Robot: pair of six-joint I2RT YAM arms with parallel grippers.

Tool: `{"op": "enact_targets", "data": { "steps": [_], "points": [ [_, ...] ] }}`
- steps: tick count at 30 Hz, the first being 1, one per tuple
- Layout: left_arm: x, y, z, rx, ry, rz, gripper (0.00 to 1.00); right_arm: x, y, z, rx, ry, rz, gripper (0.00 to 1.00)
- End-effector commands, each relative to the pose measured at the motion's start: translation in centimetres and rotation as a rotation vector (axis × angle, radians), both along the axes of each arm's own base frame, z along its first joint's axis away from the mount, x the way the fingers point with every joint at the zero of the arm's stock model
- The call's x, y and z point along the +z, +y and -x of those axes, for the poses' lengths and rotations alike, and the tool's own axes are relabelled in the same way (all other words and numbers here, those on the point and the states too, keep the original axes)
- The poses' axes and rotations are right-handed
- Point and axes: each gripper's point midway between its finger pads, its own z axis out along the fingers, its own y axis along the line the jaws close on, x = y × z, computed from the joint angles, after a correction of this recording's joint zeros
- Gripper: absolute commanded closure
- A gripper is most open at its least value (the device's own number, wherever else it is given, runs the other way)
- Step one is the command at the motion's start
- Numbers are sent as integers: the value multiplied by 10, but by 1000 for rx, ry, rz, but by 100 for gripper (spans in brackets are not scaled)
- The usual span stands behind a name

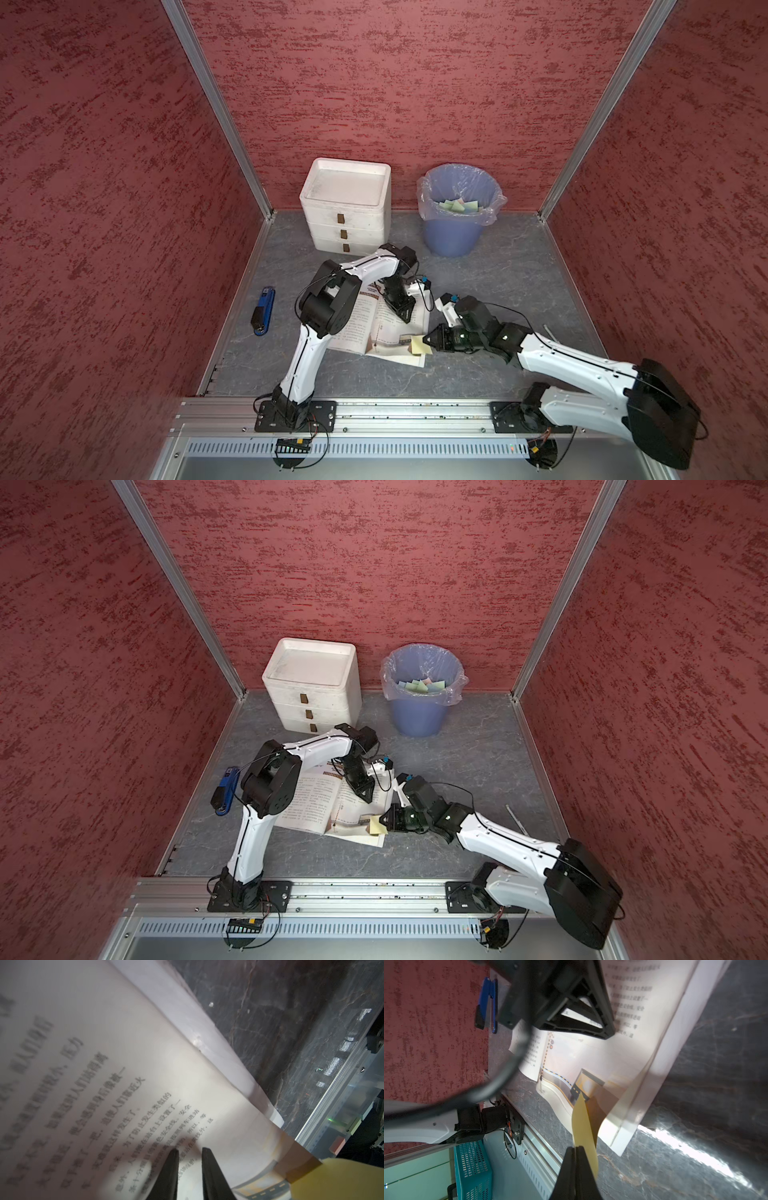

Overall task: Peel off the used sticky note
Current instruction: Tear off the note from the book, then place the note in the trash bin.

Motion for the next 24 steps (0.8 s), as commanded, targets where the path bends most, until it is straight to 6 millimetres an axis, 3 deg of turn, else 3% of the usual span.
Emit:
{"op": "enact_targets", "data": {
  "steps": [1, 6, 10, 15, 20, 24],
  "points": [
    [-5, 1, -5, -9, -14, -7, 77, 12, -6, 3, 24, -61, 37, 100],
    [-1, 3, -9, 3, -19, 2, 77, 43, -15, 2, 23, -140, 45, 100],
    [20, 3, -16, 30, -30, 39, 77, 86, -30, -7, -14, -257, 86, 100],
    [78, 12, -21, 79, -51, 120, 74, 176, -63, -34, -129, -450, 172, 100],
    [128, 45, -25, 161, -77, 202, 67, 247, -86, -74, -231, -576, 222, 100],
    [140, 92, -23, 262, -61, 216, 51, 294, -108, -128, -357, -654, 235, 100]
  ]
}}
